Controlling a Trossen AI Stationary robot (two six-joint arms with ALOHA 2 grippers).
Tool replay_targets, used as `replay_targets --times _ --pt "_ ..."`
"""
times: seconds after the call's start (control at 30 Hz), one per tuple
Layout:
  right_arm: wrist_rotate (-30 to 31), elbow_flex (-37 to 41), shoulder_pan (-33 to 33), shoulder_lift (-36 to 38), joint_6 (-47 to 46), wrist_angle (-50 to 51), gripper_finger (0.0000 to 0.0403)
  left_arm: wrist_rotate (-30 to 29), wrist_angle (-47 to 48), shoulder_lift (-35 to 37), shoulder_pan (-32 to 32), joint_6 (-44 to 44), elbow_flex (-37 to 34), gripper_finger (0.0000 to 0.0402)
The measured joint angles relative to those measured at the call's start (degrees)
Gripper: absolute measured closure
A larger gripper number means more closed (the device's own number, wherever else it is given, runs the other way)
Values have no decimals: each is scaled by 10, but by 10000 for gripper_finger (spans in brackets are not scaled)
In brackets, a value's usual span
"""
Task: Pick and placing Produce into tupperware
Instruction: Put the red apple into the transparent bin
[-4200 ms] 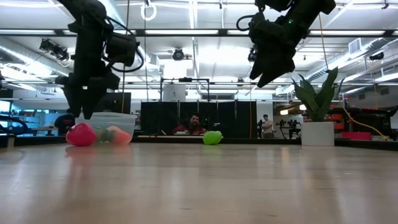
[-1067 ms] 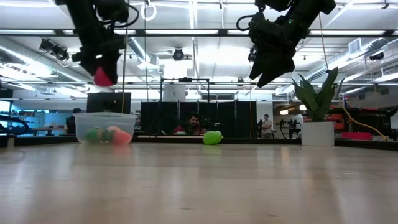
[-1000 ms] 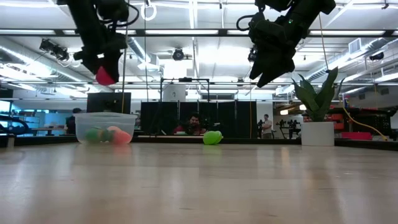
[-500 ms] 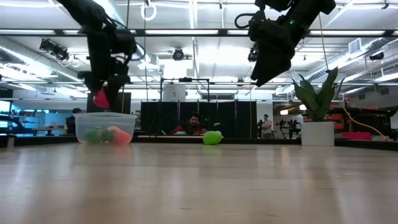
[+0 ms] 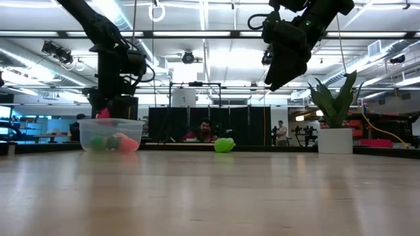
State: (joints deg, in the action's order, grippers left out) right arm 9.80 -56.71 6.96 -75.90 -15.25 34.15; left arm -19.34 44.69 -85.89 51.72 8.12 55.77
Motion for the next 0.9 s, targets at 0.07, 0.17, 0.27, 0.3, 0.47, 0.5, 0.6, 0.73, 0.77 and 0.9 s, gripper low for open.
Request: replay_targets --times 0.07,0.17,0.27,0.3,0.47,0.5,0.6,0.73,0.77,0.9 --pt "0 0 0 0 0 0 123 -4 -4 -4 1 0 0 121" --pt "0 0 0 0 0 0 123 -4 -6 -5 6 -1 0 119" --pt "0 0 0 0 0 0 123 -4 -5 -5 5 -17 0 118" --pt "0 0 0 0 0 0 123 -4 -6 -5 5 -18 0 118" --pt "0 0 0 0 0 0 123 -5 -18 -5 5 -22 0 117" --pt "0 0 0 0 0 0 123 -4 -20 -5 5 -26 0 117" --pt "0 0 0 0 0 0 123 -5 -21 -5 5 -26 0 117" --pt "0 0 0 0 0 0 123 -4 -21 -5 5 -18 0 116" --pt "0 0 0 0 0 0 123 -5 -21 -5 5 -18 0 116" --pt "0 0 0 0 0 0 123 -5 -21 -5 5 -16 0 116"
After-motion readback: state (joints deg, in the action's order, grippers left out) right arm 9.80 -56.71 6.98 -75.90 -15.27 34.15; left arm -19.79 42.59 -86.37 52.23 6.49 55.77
